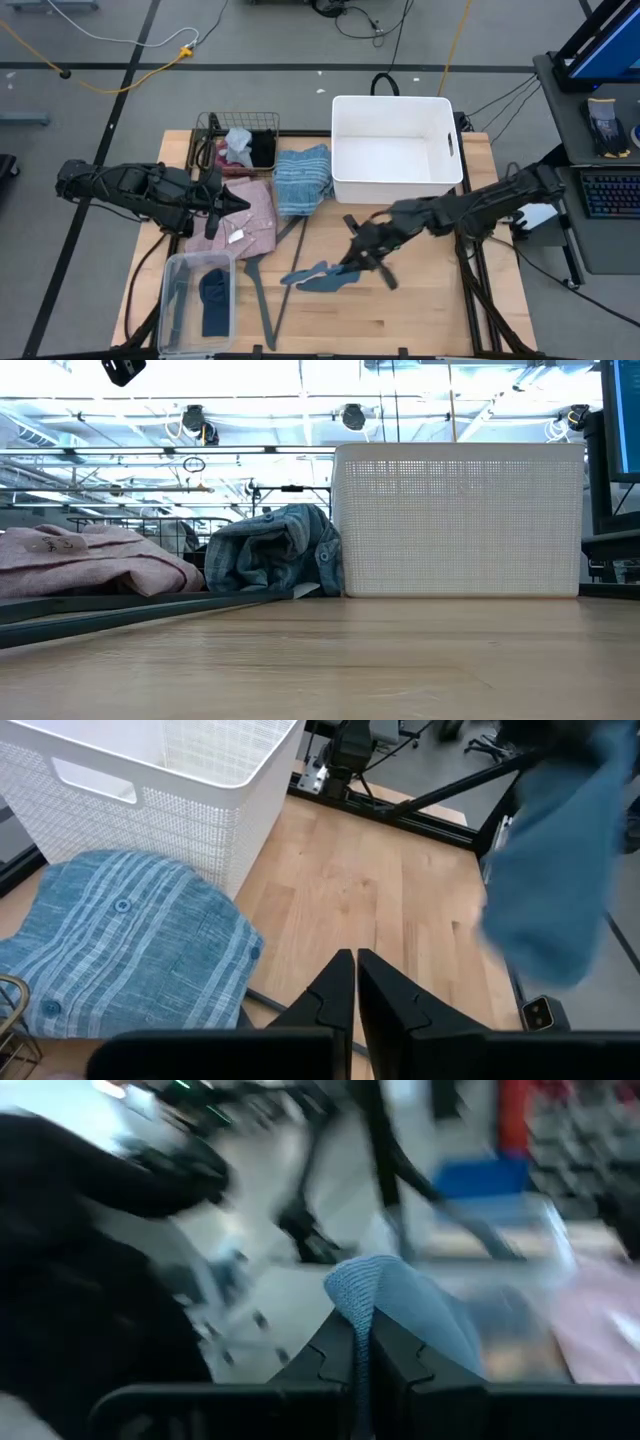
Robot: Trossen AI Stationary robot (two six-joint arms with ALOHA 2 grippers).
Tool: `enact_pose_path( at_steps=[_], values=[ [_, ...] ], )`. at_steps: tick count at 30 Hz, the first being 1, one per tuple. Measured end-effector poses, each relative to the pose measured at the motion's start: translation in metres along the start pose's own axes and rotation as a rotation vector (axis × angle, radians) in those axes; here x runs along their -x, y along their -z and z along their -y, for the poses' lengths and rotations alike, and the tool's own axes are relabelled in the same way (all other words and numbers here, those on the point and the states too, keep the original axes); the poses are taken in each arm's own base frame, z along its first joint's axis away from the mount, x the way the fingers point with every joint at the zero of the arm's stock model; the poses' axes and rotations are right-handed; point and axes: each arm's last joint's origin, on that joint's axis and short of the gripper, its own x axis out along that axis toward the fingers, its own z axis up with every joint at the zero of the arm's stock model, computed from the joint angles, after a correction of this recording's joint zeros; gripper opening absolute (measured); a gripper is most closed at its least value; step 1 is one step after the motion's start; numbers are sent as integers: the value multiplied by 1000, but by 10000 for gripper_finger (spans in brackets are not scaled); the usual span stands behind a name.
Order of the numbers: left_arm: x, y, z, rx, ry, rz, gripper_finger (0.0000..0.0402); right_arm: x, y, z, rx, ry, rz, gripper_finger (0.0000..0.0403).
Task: Pick & Place Cloths
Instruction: Put the blue sock into the transparent bin
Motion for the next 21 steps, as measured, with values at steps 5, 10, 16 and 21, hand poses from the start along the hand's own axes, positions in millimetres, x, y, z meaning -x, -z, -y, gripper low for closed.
enact_pose_path(
  at_steps=[5, 10, 16, 21],
  values=[
    [0, 0, 0, -13, 0, 0, 22, 21, -27, -18, 148, -155, 164, 1],
    [0, 0, 0, -16, 0, 0, 9, 27, -35, -21, 210, -163, 229, 0],
    [-2, -5, 2, 30, 17, 40, 8, 24, -34, -8, 202, -78, 236, 0],
    [-14, -18, 10, 51, 69, 143, 29, 23, -38, 12, 211, -26, 275, 0]
  ],
)
